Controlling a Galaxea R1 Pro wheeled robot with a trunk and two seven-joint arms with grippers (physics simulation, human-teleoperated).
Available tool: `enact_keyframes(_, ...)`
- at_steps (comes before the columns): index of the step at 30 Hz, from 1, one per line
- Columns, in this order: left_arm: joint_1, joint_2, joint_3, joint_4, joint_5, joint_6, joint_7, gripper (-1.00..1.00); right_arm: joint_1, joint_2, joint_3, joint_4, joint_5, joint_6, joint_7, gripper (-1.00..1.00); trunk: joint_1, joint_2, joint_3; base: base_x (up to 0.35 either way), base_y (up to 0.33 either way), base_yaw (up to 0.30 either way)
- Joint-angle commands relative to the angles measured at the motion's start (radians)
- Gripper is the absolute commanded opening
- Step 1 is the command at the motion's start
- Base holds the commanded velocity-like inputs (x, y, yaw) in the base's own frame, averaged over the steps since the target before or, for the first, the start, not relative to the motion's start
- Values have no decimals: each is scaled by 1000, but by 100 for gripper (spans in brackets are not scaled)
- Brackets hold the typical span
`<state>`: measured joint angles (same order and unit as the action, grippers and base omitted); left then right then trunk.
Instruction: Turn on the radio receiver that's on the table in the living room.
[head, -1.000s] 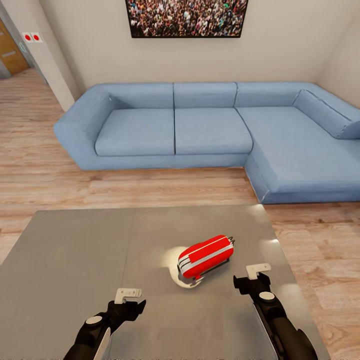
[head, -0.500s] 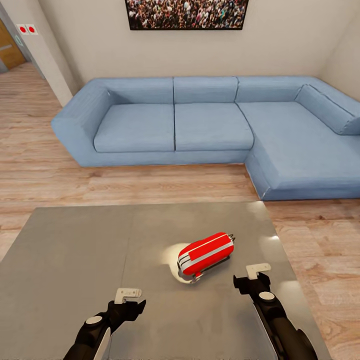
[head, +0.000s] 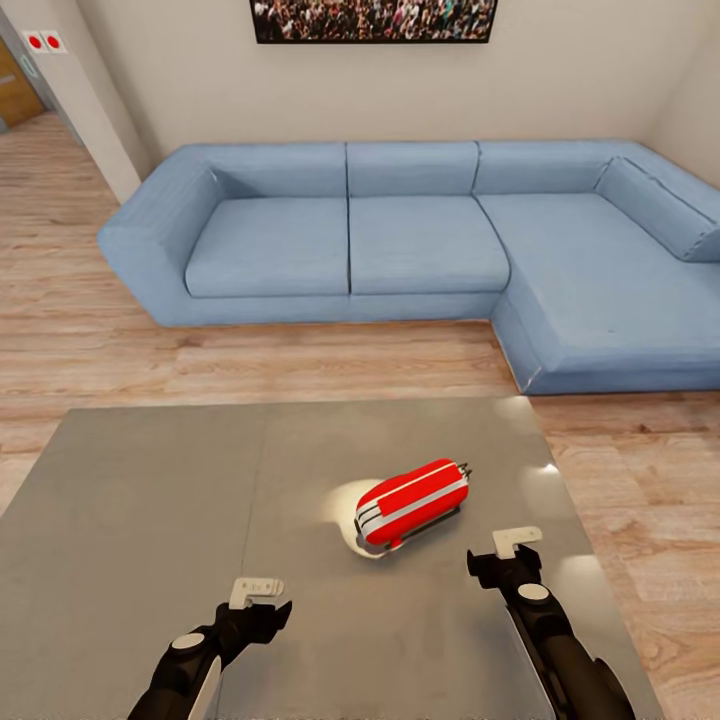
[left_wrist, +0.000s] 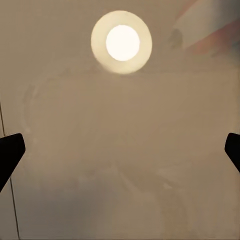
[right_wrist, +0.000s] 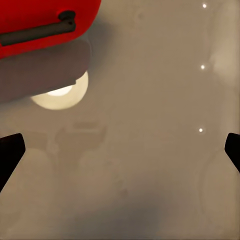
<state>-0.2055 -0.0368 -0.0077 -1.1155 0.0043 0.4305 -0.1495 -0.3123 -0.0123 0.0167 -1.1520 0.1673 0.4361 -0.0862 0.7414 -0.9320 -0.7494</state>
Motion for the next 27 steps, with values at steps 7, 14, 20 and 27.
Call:
enact_keyframes(7,0,0,0,2,-1,-1,-1,100,0,0,1,-1,4,0,-1,100,0,0,-11,0,0,0)
enact_keyframes(14,0,0,0,2,-1,-2,-1,100,0,0,3,-2,5,0,-1,100,0,0,-23,0,0,0)
enact_keyframes(20,0,0,0,2,-1,-2,-1,100,0,0,6,-2,5,0,0,100,0,0,-32,0,0,0)
enact_keyframes(27,0,0,0,2,-1,-1,-1,100,1,0,8,-2,5,-2,-1,100,0,0,-44,0,0,0)
